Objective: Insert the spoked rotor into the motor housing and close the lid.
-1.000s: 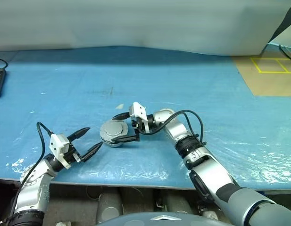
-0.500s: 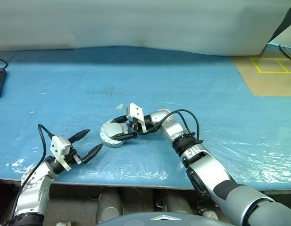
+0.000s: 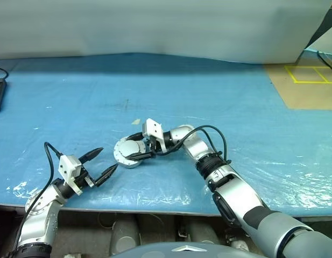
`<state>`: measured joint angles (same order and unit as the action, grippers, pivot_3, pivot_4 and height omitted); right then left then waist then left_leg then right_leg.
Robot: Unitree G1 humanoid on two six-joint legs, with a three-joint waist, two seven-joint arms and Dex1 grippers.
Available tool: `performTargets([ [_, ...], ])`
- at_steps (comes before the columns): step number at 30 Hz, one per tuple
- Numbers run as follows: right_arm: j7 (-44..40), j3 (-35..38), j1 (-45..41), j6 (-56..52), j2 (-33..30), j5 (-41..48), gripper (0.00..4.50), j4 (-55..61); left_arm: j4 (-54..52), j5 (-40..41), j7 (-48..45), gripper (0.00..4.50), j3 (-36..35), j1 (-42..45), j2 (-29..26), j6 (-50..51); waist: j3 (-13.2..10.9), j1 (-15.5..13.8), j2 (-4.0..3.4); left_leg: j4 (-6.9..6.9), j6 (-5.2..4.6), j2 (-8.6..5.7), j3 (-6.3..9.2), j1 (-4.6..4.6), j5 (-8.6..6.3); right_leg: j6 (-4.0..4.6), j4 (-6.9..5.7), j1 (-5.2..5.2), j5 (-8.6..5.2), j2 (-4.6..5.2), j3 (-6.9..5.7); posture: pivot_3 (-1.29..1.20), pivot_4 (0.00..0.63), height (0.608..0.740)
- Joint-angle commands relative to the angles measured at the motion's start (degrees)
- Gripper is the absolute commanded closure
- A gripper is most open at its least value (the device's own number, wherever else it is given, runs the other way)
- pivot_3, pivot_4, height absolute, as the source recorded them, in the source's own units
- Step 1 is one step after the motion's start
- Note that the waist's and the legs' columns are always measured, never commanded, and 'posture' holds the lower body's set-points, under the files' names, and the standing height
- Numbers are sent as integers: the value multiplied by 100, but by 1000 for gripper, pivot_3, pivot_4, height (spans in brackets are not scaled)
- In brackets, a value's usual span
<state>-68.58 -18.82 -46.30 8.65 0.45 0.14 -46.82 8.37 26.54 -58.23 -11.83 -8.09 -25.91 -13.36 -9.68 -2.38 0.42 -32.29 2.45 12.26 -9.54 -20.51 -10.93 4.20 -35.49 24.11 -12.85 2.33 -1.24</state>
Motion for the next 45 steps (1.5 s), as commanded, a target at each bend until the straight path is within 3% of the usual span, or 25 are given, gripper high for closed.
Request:
performTargets([
  [1,71,-174,71,-44,45,-180,1603,-41,-192,22,14,0,-42,-23,-16,-56,0,2,0,0,0,0,-1,1,0,0,0,0,0,0,1,0,150,740],
  [32,473,-596,-45,-461,6,-677,1603,-394,-282,13,158,0,-46,-77,35,-57,3,20,-6,23,1,5,-29,65,-1,-3,-4,-25,-2,-2,22,0,150,740],
  [37,451,-565,-60,-463,-29,-645,1603,-401,-515,275,566,0,-108,159,94,513,3,15,-7,27,1,4,-30,74,-1,-22,-5,-33,-12,-1,22,0,150,740],
  [40,498,-550,-70,-456,-55,-650,1603,-412,-605,562,447,580,-120,254,35,915,5,16,-11,27,1,4,-32,76,-1,-18,-6,-34,-10,-1,22,0,150,740],
  [45,588,-526,-62,-448,-90,-643,1603,-413,-497,328,130,2236,87,312,-98,943,6,18,-13,30,1,4,-33,77,-1,-12,-4,-33,-7,-2,24,0,150,740],
])
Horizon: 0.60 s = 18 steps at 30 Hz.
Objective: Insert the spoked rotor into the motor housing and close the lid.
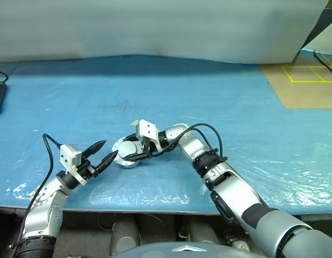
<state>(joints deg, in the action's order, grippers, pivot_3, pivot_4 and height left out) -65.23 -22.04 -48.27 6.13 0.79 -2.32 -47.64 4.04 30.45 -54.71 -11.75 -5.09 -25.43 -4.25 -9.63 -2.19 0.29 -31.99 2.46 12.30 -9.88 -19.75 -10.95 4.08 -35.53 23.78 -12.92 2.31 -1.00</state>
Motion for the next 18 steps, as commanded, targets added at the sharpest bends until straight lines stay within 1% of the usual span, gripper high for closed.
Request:
performTargets([
  [1,273,-196,137,-195,-130,-395,1603,-330,-43,-113,-283,2619,137,15,-177,49,0,-2,-1,1,0,0,0,0,0,-1,0,0,-1,0,0,0,150,740],
  [3,314,-183,137,-189,-144,-396,1603,-336,43,-196,-307,3305,165,40,-198,-2,-1,-2,-3,1,0,-1,0,2,0,-22,0,-1,-12,1,0,0,150,740],
  [6,360,-166,137,-185,-162,-391,1603,-347,175,-270,-322,4360,142,80,-214,-65,-2,-4,-3,5,0,-1,0,4,0,-28,0,-1,-16,2,0,0,150,740],
  [7,381,-162,140,-180,-169,-392,1603,-349,197,-277,-335,4470,139,85,-219,-75,-2,-9,-4,8,0,-2,0,5,0,-28,0,0,-16,2,0,0,150,740],
  [11,423,-163,147,-178,-182,-391,1603,-356,295,-350,-342,4470,131,95,-237,-140,-2,-15,-6,16,0,-4,1,8,0,-28,0,-2,-16,3,0,0,150,740],
  [18,412,-110,115,-256,-178,-320,1603,-320,400,-772,-214,4470,386,136,-233,-141,0,-25,-12,27,0,-9,1,14,0,-29,2,-9,-17,8,0,0,150,740],
])
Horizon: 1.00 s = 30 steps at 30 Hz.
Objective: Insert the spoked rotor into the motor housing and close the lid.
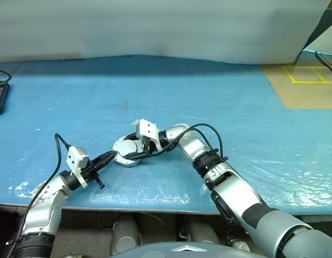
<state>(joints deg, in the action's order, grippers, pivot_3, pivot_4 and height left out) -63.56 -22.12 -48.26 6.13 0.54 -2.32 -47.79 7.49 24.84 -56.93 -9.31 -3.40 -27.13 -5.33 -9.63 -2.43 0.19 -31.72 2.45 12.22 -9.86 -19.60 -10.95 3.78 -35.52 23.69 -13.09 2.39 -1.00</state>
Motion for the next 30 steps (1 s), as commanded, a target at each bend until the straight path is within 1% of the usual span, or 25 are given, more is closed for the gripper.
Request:
performTargets([
  [1,170,-87,109,-307,-162,-280,1603,-275,61,-227,-3,4470,155,-32,-54,-34,1,-4,-4,5,0,-1,0,6,0,0,2,-5,0,1,0,0,150,740],
  [5,-282,-47,160,-590,-233,-60,1603,6,97,-289,-4,4470,165,-22,-48,-108,1,-16,-6,53,-1,-29,3,46,0,-4,24,-37,-2,20,0,0,150,740],
  [9,-479,24,238,-589,-353,71,245,352,145,-278,-29,4500,171,-6,-69,-113,3,-59,-8,69,-1,-32,0,35,0,-5,62,-47,-3,25,-4,0,150,740],
  [10,-429,50,247,-541,-377,70,20,419,152,-275,-34,4500,169,-1,-73,-114,4,-59,-8,68,-1,-33,0,31,0,4,70,-48,2,25,-4,0,150,740],
  [11,-429,99,245,-545,-404,112,20,506,163,-279,-38,4500,165,4,-78,-121,4,-58,-8,64,-1,-33,-4,26,1,19,74,-49,11,27,-4,0,150,740],
  [17,-645,359,319,-911,-574,530,20,1138,213,-274,-50,4500,159,33,-91,-145,4,-53,-8,64,-1,-33,-6,-16,1,17,83,-18,1,28,-14,0,150,740],
  [25,-502,722,481,-1569,-700,962,20,1747,246,-218,-93,4500,157,87,-58,-175,4,-51,-7,60,-1,-30,-5,-16,1,16,78,-17,0,28,-17,0,150,740],
  [28,-466,921,534,-2040,-726,1220,20,1840,240,-193,-98,4500,161,107,-40,-166,4,-57,-7,60,-1,-32,-5,-19,1,16,81,-17,0,29,-17,0,150,740],
  [30,-451,1088,549,-2585,-733,1469,20,1878,249,-200,-90,4500,158,118,-31,-187,4,-64,-7,60,-1,-32,-5,-23,1,16,83,-16,0,29,-17,0,150,740],
])
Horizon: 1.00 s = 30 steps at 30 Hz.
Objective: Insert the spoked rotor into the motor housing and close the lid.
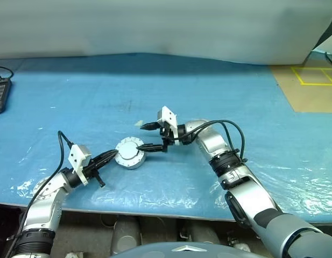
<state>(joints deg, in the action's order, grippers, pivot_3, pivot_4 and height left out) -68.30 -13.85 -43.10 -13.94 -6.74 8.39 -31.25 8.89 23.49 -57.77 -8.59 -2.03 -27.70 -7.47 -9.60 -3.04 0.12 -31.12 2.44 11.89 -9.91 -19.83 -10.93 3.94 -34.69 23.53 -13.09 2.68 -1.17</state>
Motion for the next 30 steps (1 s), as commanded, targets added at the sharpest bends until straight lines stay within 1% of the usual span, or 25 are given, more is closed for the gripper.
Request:
performTargets([
  [1,4,316,42,-907,-40,511,20,234,109,-64,-3,4500,81,-16,33,19,0,-4,0,0,0,0,0,-1,0,0,0,1,0,0,0,0,150,740],
  [6,-18,390,92,-2054,-283,727,20,211,135,-75,4,4500,65,-4,41,-5,0,-11,0,-2,0,0,0,-1,0,0,-1,1,0,0,-1,0,150,740],
  [11,87,583,92,-3131,-348,1086,20,295,141,-86,24,4500,26,-33,30,-44,0,-8,0,-2,1,0,0,0,0,0,-3,1,0,-1,-1,0,150,740],
  [15,103,513,139,-3495,-375,1162,20,245,180,-110,53,4500,1,-7,0,-84,0,-10,0,-4,1,0,0,-1,1,0,-2,2,0,0,-1,0,150,740],
  [22,342,613,165,-4114,-29,1486,20,226,216,-120,99,4500,-16,27,-14,-130,0,-8,0,-3,1,2,0,0,1,0,-4,2,0,-1,-2,0,150,740],
  [30,720,647,49,-4201,199,1534,20,98,224,-140,126,4500,-20,33,-16,-145,0,-17,0,-4,4,1,0,-2,2,0,-3,2,0,0,-3,0,150,740],
])
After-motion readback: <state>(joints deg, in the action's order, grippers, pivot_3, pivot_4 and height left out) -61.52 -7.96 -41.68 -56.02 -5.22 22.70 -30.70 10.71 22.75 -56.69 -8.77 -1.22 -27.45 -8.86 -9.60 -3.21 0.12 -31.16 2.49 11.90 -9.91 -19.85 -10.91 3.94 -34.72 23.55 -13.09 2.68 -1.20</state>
